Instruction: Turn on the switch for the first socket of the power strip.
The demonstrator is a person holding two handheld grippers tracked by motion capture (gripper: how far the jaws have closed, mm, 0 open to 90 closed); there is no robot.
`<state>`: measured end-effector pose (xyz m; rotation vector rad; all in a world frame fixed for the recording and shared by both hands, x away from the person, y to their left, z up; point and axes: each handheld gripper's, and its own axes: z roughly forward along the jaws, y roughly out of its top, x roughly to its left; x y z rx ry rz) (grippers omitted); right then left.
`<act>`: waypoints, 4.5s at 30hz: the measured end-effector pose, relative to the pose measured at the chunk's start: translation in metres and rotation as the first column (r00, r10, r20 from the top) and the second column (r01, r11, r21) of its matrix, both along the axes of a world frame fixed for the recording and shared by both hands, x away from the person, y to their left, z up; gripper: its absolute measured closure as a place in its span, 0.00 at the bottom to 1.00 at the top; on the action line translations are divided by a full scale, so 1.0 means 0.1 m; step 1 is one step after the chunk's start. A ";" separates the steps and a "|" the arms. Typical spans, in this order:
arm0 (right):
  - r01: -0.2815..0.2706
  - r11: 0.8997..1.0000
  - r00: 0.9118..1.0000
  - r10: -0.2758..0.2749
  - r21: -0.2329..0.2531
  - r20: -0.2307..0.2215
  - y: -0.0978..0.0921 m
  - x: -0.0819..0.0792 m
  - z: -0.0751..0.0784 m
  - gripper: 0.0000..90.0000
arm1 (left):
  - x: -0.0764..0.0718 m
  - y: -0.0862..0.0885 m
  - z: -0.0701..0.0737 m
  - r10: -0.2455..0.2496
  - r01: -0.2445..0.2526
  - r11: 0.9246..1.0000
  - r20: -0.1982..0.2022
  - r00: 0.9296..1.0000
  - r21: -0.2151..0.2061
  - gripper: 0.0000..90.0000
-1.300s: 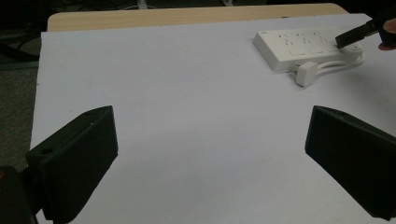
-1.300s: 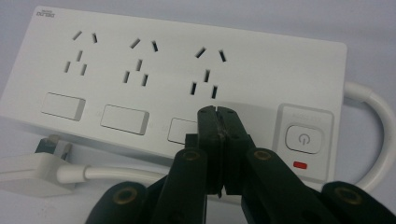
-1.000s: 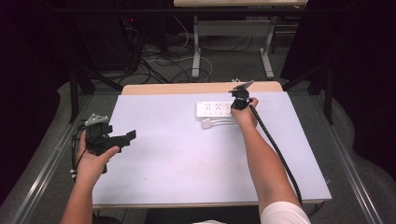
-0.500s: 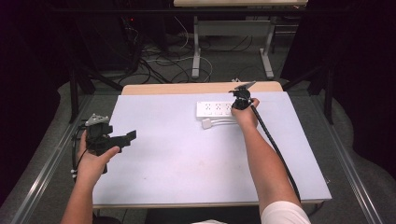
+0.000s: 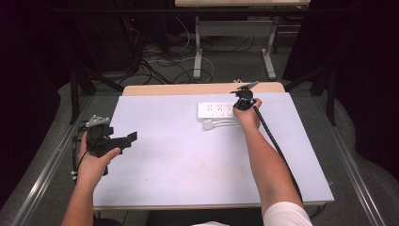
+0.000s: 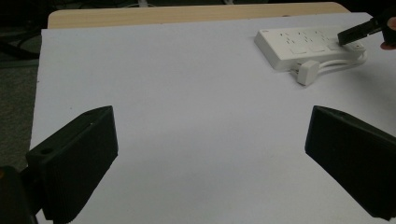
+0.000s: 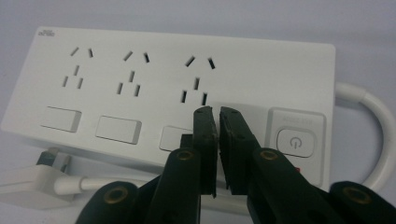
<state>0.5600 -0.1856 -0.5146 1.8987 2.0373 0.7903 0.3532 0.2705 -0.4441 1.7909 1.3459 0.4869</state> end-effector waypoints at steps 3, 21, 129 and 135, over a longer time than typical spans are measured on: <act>-0.003 1.000 1.000 0.003 0.007 0.023 0.00 0.00 0.04 0.91 | 0.00 0.00 0.00 0.000 0.000 1.000 0.002 1.000 -0.002 0.03; -0.035 0.999 0.993 0.038 -0.027 0.109 -0.07 0.00 0.15 0.56 | -0.01 0.00 -0.01 0.003 -0.003 1.000 -0.003 1.000 0.003 0.03; -0.142 0.990 0.921 0.140 -0.022 0.364 -1.06 -2.21 0.82 0.00 | -0.06 -0.08 0.04 -0.023 0.023 1.000 0.027 0.999 -0.015 0.00; -0.111 0.994 0.931 0.108 -0.013 0.349 -1.21 -2.22 0.72 0.00 | -0.06 -0.08 0.04 -0.019 0.020 1.000 0.028 0.999 -0.014 0.00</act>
